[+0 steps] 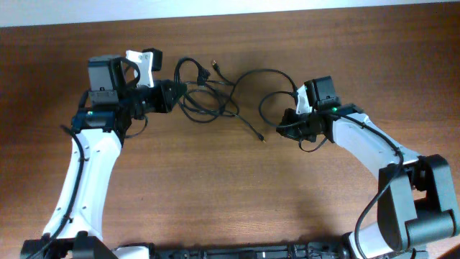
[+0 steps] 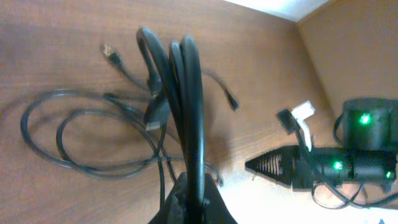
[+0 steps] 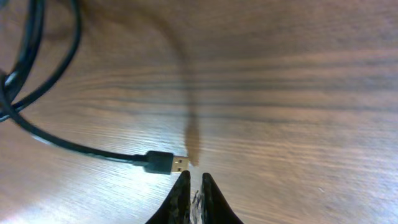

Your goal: Untangle cables

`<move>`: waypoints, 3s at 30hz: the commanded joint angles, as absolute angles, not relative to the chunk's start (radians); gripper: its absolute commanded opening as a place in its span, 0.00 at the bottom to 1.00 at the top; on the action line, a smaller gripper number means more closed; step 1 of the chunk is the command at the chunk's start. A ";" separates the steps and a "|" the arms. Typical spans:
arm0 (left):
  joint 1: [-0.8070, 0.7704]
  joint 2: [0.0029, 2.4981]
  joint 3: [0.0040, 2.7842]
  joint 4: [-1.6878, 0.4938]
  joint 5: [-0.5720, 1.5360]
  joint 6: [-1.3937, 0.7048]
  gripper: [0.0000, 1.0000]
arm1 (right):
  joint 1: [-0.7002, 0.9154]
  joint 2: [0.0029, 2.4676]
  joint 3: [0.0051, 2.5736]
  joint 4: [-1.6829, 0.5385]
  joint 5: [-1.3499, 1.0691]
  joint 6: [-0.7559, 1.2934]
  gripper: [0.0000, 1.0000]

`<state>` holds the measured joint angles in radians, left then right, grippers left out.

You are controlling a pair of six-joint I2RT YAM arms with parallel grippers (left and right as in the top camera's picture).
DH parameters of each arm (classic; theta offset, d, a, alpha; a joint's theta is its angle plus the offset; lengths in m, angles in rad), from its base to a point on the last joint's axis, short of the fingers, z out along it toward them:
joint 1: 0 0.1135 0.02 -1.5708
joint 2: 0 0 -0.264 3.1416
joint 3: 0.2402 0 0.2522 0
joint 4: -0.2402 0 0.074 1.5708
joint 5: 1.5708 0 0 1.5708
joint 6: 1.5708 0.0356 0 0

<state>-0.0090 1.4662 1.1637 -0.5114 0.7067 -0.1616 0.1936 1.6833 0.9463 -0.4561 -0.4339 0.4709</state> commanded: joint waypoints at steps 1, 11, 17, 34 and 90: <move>-0.108 1.441 1.163 -0.587 0.702 -0.064 0.00 | 0.195 1.693 0.956 -0.505 -0.263 0.442 0.07; -0.362 1.441 1.160 -0.691 0.440 0.088 0.87 | 0.040 1.680 1.047 -0.774 -0.103 0.364 0.38; -0.202 1.442 1.160 -0.664 0.265 -0.048 0.90 | 0.089 1.663 1.164 -0.818 -0.582 0.140 0.49; -0.074 1.908 1.160 -0.506 0.284 -0.072 0.89 | 0.679 1.779 1.163 -0.436 -0.420 0.200 0.59; -0.105 1.934 1.240 -0.580 0.363 0.100 0.00 | 0.030 1.599 1.163 -0.875 0.165 0.398 0.04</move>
<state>-0.2398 2.0068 1.2110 -0.5404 0.4980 0.0906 0.0368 1.5898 1.1542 -0.8516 0.0402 0.3958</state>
